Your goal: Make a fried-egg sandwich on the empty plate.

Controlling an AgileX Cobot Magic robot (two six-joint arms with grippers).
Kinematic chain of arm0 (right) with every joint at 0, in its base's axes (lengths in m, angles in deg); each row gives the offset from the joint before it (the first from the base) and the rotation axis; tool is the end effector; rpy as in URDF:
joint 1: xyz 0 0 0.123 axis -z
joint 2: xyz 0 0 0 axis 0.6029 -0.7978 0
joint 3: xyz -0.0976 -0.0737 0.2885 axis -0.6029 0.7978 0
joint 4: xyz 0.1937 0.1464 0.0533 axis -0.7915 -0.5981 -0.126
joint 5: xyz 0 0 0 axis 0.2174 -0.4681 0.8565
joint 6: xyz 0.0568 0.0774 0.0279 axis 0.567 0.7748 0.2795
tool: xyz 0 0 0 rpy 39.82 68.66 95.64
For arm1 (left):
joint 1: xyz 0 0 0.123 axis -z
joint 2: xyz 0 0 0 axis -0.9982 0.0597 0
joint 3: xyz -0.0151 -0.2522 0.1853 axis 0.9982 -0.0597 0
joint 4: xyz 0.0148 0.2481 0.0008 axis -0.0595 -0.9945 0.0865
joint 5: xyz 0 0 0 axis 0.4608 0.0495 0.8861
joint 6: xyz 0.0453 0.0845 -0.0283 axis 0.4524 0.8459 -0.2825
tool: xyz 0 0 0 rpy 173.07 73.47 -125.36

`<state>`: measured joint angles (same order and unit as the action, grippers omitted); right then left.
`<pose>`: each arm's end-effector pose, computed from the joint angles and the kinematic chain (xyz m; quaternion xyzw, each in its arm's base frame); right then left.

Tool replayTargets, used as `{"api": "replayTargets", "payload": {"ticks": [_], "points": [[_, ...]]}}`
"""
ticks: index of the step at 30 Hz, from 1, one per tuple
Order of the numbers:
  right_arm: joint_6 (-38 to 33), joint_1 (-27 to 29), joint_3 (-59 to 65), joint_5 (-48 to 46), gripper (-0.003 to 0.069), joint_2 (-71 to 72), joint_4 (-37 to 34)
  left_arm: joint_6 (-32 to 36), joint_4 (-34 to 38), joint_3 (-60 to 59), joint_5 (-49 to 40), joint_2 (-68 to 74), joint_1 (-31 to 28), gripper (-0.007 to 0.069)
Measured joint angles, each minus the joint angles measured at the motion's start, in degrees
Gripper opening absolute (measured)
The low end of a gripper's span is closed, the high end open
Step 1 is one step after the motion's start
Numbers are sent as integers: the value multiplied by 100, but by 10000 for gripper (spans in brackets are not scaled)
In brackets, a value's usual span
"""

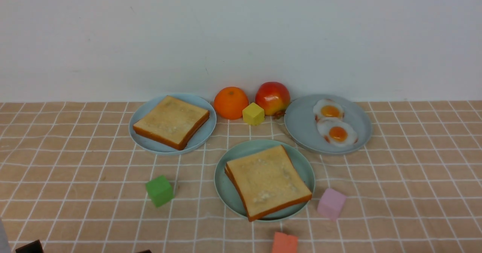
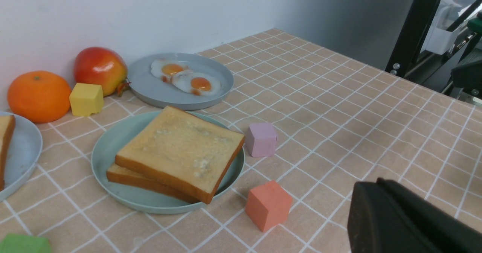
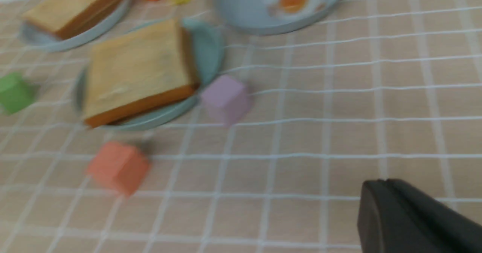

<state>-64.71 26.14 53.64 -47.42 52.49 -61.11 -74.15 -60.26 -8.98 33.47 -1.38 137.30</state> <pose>0.0319 0.0074 0.2114 0.0168 0.8321 0.1232 0.5406 0.0567 -0.0684 0.2597 0.2740 0.6901 -0.3224 0.5871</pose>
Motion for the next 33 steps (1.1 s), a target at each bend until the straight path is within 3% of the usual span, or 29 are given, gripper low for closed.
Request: {"api": "replayTargets", "payload": {"ticks": [3,8,17,33], "points": [[-303,738,400,466,-15,323,-30,0,0,0,0,0,0,-13],[-830,1311,935,648,-15,789,-323,0,0,0,4,0,0,-13],[-1500,1340,935,608,-15,808,-843,0,5,-4,-64,-6,0,-13],[-1529,1354,935,602,-9,808,-871,0,-1,-4,-86,-6,0,-2]]}}
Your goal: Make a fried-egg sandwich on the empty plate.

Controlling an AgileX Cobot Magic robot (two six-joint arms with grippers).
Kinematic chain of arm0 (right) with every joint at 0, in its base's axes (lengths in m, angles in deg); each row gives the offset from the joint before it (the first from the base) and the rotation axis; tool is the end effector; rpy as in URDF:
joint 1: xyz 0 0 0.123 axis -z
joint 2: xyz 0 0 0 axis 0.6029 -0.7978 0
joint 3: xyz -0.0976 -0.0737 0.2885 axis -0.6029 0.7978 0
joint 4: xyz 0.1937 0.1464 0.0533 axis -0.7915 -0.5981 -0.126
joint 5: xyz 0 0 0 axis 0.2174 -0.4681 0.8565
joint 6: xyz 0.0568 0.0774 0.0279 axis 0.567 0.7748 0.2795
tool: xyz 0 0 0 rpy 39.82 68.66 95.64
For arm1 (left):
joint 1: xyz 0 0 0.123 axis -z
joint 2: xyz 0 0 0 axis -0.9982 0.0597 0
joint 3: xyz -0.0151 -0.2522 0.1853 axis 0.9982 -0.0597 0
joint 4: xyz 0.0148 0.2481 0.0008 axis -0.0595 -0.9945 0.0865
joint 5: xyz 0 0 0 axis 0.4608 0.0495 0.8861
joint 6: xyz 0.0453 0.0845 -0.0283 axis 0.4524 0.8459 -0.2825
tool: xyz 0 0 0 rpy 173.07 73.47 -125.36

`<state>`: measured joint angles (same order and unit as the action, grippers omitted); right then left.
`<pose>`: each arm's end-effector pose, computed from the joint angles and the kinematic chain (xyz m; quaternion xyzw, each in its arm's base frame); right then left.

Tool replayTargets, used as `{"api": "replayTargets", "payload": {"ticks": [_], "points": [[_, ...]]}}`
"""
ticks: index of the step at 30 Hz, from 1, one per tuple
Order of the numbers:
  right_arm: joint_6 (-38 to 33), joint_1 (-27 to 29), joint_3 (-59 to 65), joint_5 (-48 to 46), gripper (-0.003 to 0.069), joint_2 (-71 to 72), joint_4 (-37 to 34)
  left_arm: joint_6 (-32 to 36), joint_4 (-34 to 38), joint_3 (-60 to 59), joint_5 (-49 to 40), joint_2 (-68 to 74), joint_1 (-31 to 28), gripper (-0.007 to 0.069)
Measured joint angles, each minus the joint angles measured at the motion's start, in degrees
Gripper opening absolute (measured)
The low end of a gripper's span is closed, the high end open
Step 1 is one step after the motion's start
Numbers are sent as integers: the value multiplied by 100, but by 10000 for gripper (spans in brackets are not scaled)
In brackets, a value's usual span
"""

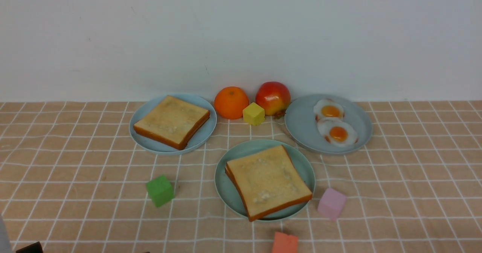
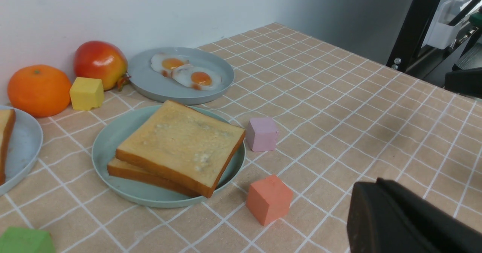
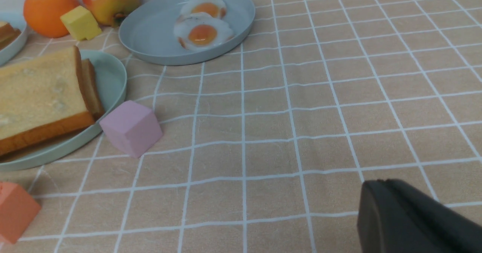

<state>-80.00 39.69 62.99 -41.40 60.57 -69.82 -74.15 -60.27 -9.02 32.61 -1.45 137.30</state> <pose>0.0288 0.0056 0.1710 0.0443 0.8055 0.0476 0.5890 0.0564 -0.0682 0.2581 0.2760 0.6945 -0.3199 0.5823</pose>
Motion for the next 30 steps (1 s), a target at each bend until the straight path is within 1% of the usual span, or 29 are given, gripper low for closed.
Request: {"api": "replayTargets", "payload": {"ticks": [10,11,14,17,20,21,22,24,26,28,30], "points": [[0,0,0,0,0,0,-6,27,0,0,0,-42,-20,4],[-2,0,0,0,0,0,-6,66,0,0,0,-82,-80,4],[-2,0,0,0,1,0,-6,50,42,-35,0,-279,-510,-9],[-2,0,0,0,2,0,-6,-209,80,-177,-172,-897,-1598,-13],[-2,0,0,0,4,0,-6,-317,38,-420,-370,-1621,-2708,-13],[-2,0,0,0,4,0,-6,-323,38,-509,-416,-1814,-2906,-13],[-2,0,0,0,6,0,-6,-342,38,-664,-461,-2047,-3278,-13],[-2,0,0,0,6,0,-6,-369,69,-974,-581,-2492,-3799,-13],[-2,0,0,0,8,0,-6,-445,111,-1117,-903,-2748,-4124,-13],[-2,5,0,-5,12,0,-6,-546,129,-1152,-1725,-2829,-4430,-13],[-2,6,0,-5,14,0,-6,-577,129,-1180,-2372,-2831,-4561,-13]]}}
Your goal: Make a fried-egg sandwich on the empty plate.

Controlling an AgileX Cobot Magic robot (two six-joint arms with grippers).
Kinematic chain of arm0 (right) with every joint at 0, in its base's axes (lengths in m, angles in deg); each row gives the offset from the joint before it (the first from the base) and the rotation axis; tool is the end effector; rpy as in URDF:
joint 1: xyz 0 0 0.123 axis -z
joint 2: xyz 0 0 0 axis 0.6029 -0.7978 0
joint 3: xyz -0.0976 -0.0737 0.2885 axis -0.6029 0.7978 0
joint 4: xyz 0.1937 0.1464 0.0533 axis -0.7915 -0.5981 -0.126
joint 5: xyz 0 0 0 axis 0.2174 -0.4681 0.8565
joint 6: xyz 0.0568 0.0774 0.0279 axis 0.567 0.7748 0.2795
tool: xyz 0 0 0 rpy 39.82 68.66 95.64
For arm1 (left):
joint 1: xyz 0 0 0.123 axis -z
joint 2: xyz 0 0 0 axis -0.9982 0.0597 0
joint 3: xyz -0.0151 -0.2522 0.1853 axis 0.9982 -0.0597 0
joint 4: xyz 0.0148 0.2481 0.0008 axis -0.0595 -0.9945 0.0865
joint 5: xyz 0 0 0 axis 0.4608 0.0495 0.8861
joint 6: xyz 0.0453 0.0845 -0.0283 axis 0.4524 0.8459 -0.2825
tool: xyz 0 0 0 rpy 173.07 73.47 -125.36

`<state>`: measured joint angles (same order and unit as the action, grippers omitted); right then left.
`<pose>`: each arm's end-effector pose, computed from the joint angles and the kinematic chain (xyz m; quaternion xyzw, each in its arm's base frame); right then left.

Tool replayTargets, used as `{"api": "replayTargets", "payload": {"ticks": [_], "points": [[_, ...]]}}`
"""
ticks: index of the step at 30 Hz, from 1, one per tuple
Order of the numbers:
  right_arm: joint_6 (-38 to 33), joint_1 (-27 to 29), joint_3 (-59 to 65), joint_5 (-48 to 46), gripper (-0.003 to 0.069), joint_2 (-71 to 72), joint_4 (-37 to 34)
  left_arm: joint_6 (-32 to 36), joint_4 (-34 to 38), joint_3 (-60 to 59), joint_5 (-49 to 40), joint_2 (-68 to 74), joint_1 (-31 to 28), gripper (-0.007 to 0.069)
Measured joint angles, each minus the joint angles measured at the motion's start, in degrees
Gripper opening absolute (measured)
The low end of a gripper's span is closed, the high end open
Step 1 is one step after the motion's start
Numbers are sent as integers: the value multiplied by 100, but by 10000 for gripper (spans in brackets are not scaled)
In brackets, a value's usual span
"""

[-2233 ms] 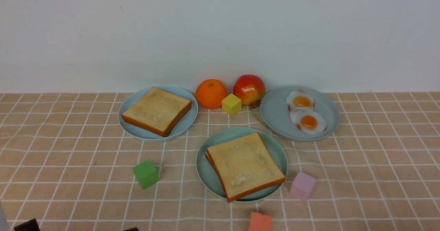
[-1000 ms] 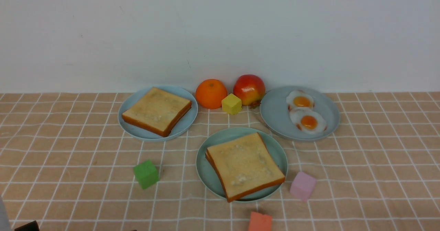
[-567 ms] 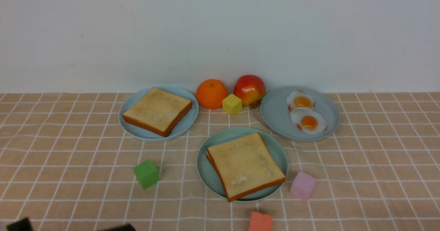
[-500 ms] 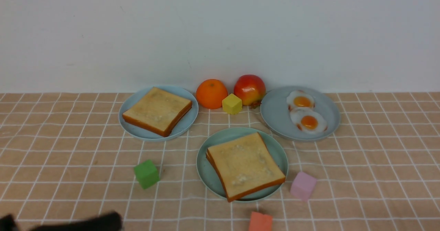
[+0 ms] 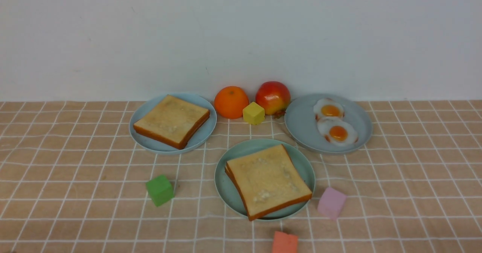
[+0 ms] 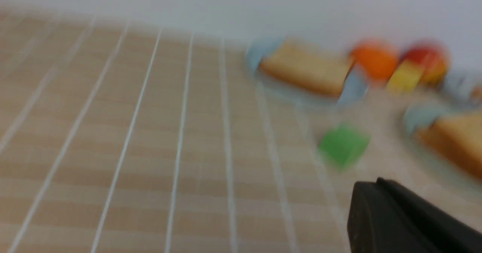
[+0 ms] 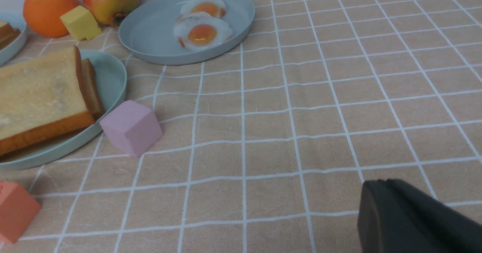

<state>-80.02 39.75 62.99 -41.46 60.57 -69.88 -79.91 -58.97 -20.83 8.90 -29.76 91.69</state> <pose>0.0288 0.0056 0.1709 0.0448 0.8058 0.0477 0.5886 0.0308 -0.0048 0.1737 -0.0549 0.7855 -0.1104 0.6064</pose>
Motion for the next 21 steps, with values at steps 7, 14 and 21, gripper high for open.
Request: {"api": "replayTargets", "payload": {"ticks": [7,14,21], "points": [[0,5,0,0,22,0,-13,-158,190,-19,-340,0,-43,-13],[0,5,0,0,23,0,-13,-176,212,-19,-326,0,-43,-13],[0,5,0,0,32,0,-13,-177,214,-19,-326,0,-43,-13]]}}
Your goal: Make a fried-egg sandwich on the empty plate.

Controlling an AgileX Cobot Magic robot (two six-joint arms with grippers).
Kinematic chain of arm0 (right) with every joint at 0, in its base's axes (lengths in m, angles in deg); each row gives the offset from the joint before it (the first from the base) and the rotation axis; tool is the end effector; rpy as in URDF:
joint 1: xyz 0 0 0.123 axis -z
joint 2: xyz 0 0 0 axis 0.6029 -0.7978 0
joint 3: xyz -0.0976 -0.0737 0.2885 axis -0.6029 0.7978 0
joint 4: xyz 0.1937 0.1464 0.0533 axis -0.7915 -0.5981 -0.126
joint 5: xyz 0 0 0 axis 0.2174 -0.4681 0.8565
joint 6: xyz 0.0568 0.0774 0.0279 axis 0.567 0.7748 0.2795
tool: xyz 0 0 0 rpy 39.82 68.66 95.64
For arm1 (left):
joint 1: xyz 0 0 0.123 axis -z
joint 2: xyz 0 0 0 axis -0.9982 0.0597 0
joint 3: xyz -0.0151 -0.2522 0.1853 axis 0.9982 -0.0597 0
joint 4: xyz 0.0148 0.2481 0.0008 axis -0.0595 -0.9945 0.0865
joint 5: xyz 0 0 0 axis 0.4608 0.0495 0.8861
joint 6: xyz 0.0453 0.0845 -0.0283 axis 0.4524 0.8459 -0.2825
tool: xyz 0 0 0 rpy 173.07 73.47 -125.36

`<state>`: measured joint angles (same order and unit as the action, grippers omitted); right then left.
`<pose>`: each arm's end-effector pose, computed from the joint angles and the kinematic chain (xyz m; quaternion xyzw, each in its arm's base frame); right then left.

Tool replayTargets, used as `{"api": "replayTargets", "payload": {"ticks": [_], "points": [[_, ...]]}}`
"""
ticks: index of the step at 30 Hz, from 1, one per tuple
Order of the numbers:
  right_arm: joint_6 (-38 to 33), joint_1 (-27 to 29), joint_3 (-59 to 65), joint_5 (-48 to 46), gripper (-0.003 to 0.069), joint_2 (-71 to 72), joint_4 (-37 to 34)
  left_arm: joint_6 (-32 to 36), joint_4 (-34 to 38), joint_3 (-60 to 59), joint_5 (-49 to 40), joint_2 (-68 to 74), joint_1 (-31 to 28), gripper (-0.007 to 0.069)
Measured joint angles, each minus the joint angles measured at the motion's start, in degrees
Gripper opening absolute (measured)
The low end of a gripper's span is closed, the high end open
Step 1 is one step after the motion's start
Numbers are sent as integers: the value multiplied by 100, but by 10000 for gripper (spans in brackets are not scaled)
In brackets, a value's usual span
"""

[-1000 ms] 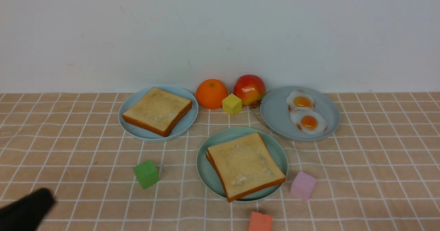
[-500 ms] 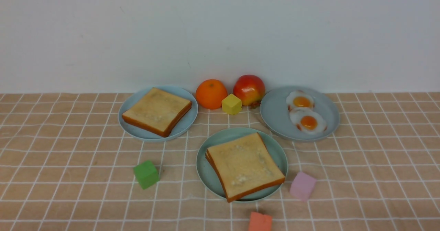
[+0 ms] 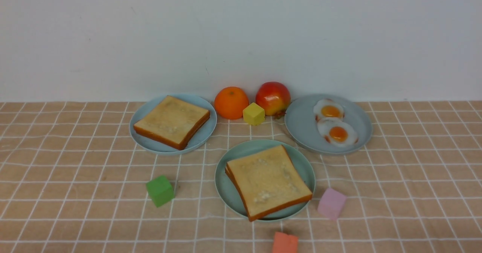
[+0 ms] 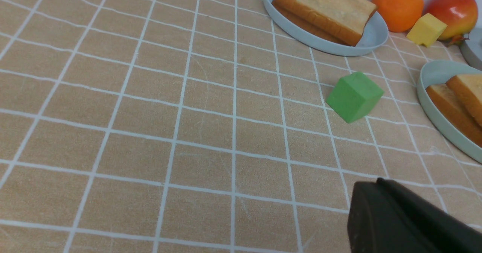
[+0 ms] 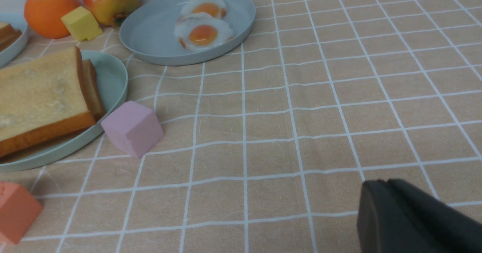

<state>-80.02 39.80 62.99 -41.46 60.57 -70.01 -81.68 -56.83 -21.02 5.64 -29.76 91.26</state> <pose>0.0288 0.0056 0.1709 0.0457 0.8057 0.0484 0.5886 0.0292 -0.0061 0.1672 -0.0804 0.8012 -0.1300 0.5785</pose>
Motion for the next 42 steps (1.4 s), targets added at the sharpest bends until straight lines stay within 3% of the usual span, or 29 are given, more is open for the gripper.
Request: {"api": "replayTargets", "payload": {"ticks": [42], "points": [[0,0,0,0,69,0,-11,-16,18,0,0,0,0,17]]}}
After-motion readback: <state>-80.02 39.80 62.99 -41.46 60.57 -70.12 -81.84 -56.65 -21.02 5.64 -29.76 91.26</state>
